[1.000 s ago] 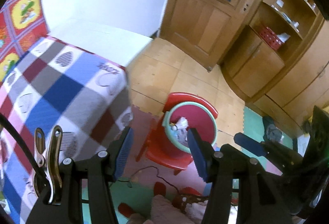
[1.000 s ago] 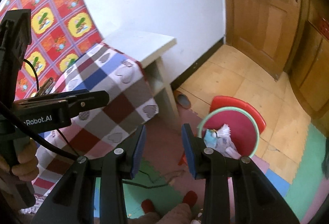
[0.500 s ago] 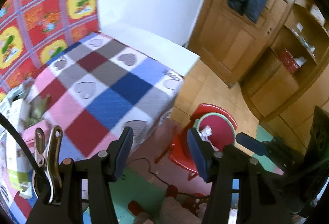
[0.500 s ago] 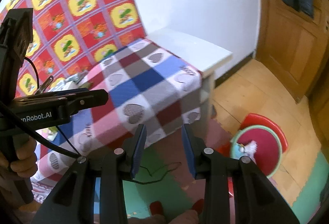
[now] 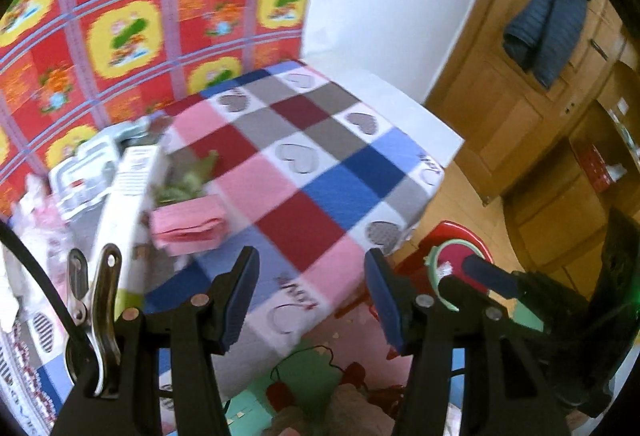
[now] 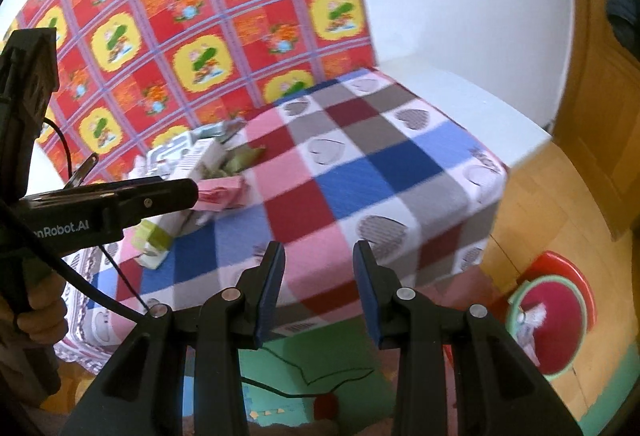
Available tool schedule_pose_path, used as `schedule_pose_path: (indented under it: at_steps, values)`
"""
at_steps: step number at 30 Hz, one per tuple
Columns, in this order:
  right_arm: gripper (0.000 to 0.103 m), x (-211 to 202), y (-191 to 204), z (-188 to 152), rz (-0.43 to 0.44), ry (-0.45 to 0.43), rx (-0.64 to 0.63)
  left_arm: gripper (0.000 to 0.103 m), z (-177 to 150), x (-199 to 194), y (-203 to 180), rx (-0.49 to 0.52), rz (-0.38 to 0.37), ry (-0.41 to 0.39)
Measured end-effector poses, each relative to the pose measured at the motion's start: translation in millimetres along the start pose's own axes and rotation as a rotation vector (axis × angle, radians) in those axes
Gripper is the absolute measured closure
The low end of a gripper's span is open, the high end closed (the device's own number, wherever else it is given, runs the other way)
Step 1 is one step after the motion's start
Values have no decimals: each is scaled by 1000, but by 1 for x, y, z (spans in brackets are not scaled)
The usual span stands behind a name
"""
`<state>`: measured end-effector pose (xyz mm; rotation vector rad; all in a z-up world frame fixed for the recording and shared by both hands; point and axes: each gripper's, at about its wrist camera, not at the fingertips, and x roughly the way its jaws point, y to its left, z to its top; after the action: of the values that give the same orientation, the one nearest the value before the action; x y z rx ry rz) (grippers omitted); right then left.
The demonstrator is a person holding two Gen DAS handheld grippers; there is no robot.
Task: Collect trash
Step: 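Move both grippers down toward the clear plastic tray and bags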
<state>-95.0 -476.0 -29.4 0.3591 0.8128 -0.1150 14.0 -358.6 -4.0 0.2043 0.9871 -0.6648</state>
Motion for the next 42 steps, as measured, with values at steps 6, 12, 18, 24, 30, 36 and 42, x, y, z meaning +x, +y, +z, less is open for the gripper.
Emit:
schedule_pose_path:
  at_steps: [6,12,18,24,30,36,42]
  values:
    - [67,13,40,15,58,-1,-61,45,0,-38,45,-61,53,-49]
    - [67,27,76,32,122,-3,-117,45,2,-62,91,-143,134,-92]
    - [67,41,102,54,177,-5,-181,45,2,-72,132,-234,199,-111]
    - [67,59,114,83,227,-8,-222,45,16,-71,170,-311,269,-106]
    - [67,93,124,116,286,18,-264,45,30,-60,203,-386,335,-98]
    - [67,129,132,140,335,67,-324,45,38,-32,233,-474,372,-67]
    - [67,162,139,151,383,120,-370,45,41,-5,250,-534,371,-43]
